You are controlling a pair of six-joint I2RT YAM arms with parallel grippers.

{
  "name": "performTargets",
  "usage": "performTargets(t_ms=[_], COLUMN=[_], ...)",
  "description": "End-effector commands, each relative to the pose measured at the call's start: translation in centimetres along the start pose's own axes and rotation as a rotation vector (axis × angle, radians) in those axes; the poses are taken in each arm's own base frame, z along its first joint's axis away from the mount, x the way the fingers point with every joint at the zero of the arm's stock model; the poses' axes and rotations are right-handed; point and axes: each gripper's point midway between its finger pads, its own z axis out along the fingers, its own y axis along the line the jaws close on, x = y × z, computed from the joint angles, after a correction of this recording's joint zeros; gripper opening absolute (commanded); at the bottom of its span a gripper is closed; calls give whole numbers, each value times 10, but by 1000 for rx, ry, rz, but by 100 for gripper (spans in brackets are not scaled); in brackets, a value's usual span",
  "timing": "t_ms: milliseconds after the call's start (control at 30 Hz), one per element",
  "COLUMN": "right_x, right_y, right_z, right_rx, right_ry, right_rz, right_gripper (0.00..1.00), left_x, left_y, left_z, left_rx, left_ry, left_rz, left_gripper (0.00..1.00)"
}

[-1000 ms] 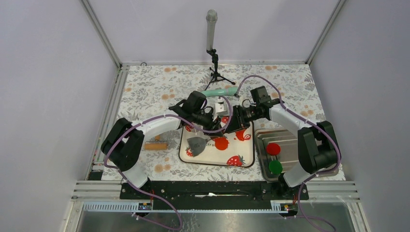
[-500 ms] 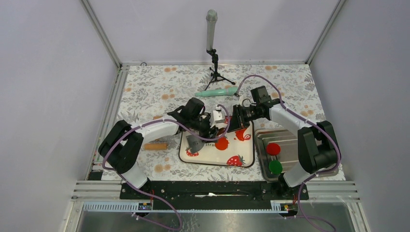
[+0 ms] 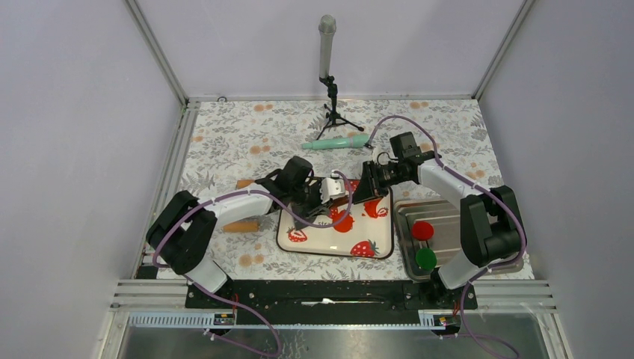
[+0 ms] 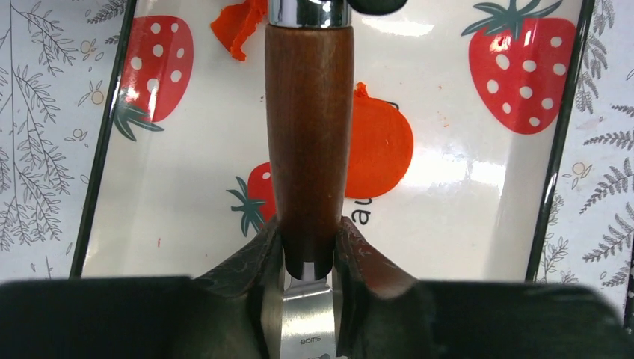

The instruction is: Roll out the dumpling wrappers from the dough

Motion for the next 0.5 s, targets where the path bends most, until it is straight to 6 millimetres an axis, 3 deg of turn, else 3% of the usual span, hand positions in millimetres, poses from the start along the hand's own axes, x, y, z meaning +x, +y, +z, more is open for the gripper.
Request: performTargets(t_ms=[0,67,233,333,467], right_x=[-11,-21,-44,-44,-41], right_y=[12,11,20,19,20], right_z=[-6,-6,-4,-2,-2], right_rx=[-14,10,-21,-33,-45], right_ry=[-20,-58,-117,-107,-105], right_rz=[4,8,1,7,-1], right_gripper=[18,44,80,83,75], left_x=[-23,-30,-45,-51,-57], left_y=[9,5,-2,-2,1], left_z=[-7,-7,-4,-4,-2], left_rx=[-22,13,76,83,84], left_ry=[-58,-73,-88,-106,-113], left_rz=[57,37,-80,-108,-128], left_gripper=[2,0,0,0,0])
